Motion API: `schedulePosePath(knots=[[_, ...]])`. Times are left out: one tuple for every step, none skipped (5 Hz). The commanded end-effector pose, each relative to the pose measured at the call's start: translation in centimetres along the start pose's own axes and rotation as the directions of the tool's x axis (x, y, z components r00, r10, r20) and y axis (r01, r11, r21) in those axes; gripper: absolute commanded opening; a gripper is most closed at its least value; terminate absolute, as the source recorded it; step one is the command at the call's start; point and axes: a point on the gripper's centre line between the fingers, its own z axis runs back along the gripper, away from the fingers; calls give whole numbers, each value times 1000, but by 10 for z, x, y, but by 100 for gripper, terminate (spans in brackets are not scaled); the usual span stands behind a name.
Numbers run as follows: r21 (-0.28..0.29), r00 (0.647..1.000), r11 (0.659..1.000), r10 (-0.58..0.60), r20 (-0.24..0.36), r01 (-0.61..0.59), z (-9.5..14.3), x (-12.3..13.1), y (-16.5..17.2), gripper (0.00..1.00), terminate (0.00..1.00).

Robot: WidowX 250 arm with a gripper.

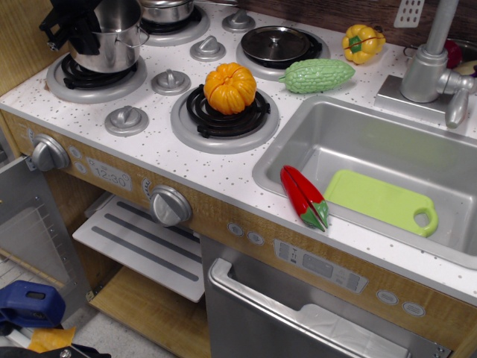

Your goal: Put pot on stove which is near stove

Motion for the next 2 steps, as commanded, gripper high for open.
schedulePosePath(knots=[[66,999,998,-16,-37,18,24,-15,6,100,0],[72,999,997,-30,-42,33,23,-17,6,100,100]])
